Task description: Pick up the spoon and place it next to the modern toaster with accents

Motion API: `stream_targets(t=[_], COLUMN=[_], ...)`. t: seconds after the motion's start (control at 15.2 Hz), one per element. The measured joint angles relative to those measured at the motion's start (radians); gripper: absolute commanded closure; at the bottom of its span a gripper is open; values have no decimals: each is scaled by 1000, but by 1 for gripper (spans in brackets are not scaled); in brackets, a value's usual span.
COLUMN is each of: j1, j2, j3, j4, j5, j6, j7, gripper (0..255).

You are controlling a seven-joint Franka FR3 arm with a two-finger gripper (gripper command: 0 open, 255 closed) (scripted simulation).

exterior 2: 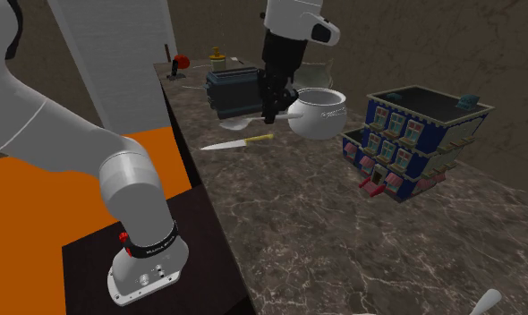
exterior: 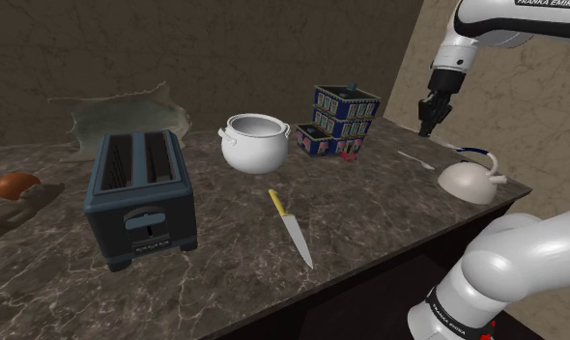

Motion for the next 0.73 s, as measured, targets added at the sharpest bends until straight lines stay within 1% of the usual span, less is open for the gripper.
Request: stream_targets(t=[0.4, 0.73], j1=[35, 73], j2=[-43, -49], j3=[123, 228], j4=[-54, -73], j5=[83, 162], j6=[14, 39], j7=[147, 270], gripper=[255, 255])
